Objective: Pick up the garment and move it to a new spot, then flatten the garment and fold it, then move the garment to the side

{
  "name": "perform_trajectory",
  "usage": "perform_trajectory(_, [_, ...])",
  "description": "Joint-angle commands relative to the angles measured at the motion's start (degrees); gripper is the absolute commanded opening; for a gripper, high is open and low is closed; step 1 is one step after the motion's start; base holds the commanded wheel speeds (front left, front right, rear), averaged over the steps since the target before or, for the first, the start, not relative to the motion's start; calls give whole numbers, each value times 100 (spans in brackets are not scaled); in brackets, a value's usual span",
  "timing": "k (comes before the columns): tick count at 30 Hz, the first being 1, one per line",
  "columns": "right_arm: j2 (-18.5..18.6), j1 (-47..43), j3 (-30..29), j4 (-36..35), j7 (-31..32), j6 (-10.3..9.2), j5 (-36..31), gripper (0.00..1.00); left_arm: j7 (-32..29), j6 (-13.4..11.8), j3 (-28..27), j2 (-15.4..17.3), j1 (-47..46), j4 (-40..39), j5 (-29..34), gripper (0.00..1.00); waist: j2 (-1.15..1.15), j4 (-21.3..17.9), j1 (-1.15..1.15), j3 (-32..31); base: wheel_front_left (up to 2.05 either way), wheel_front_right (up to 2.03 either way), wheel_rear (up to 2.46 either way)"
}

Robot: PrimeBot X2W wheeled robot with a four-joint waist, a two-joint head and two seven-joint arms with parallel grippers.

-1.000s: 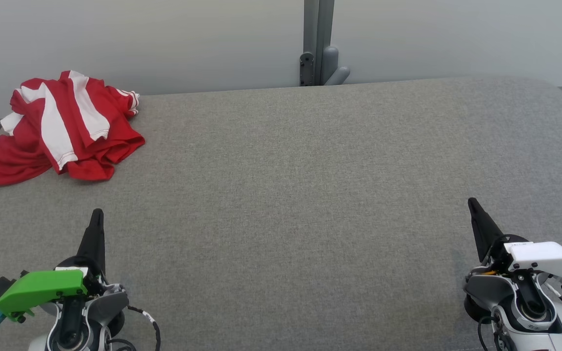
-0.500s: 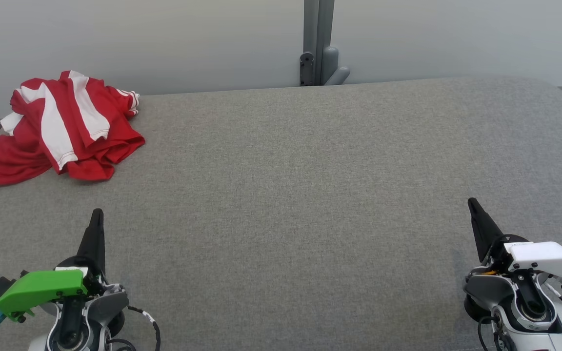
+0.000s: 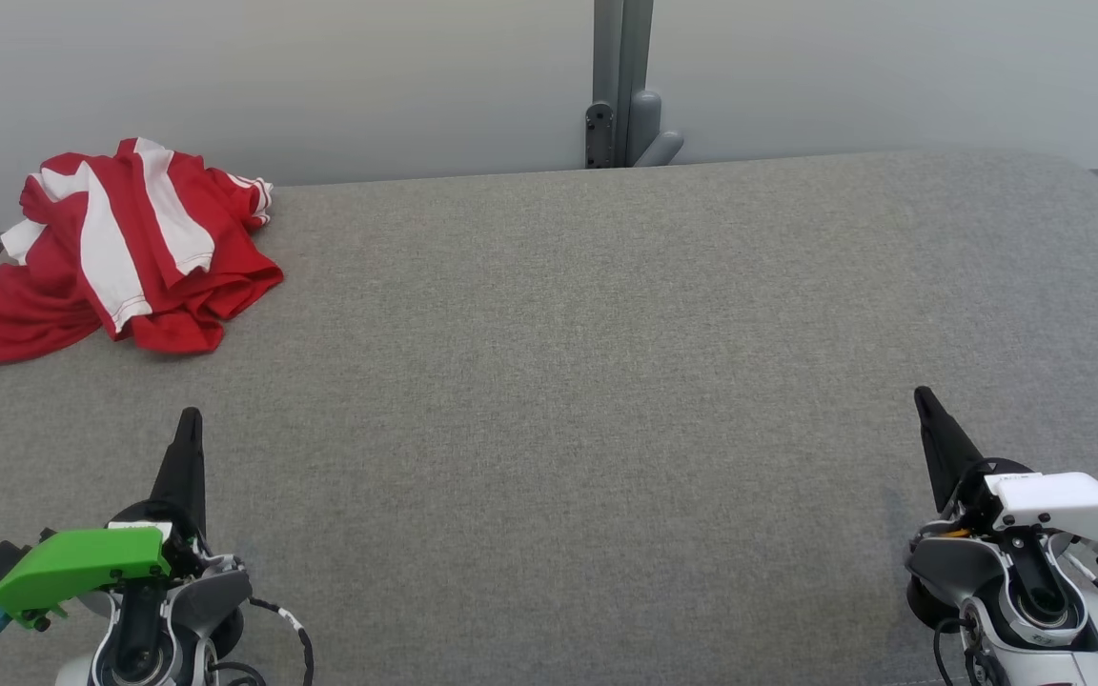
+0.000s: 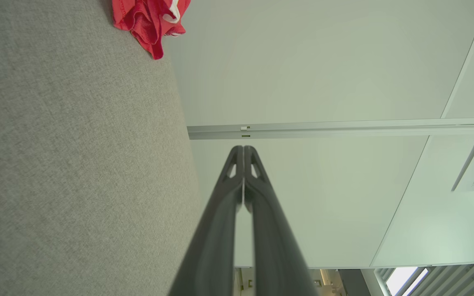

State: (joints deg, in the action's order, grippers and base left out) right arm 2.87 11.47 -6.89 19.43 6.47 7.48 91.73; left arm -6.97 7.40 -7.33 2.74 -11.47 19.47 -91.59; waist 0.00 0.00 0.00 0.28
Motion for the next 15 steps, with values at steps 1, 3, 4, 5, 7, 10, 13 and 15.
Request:
perform_trajectory(1, [3,57,0,10,7,3,6,0,13,34,-11,30,-63,1,-18,0,0,0,0,0,0,0,0])
perform_trajectory(3, [3,57,0,10,7,3,6,0,13,35,-11,30,-63,1,-18,0,0,0,0,0,0,0,0])
perform_trajectory(4, [3,57,0,10,7,3,6,0,13,34,-11,30,-63,1,-18,0,0,0,0,0,0,0,0])
perform_trajectory(5, [3,57,0,10,7,3,6,0,13,35,-11,30,-63,1,-18,0,0,0,0,0,0,0,0])
perform_trajectory(7, [3,57,0,10,7,3,6,0,13,35,-11,30,-63,1,-18,0,0,0,0,0,0,0,0])
perform_trajectory(10, [3,57,0,10,7,3,6,0,13,34,-11,30,-63,1,-18,0,0,0,0,0,0,0,0])
perform_trajectory(13, [3,57,0,10,7,3,6,0,13,35,-11,30,-63,1,-18,0,0,0,0,0,0,0,0])
perform_trajectory(15, [3,57,0,10,7,3,6,0,13,34,-11,30,-63,1,-18,0,0,0,0,0,0,0,0])
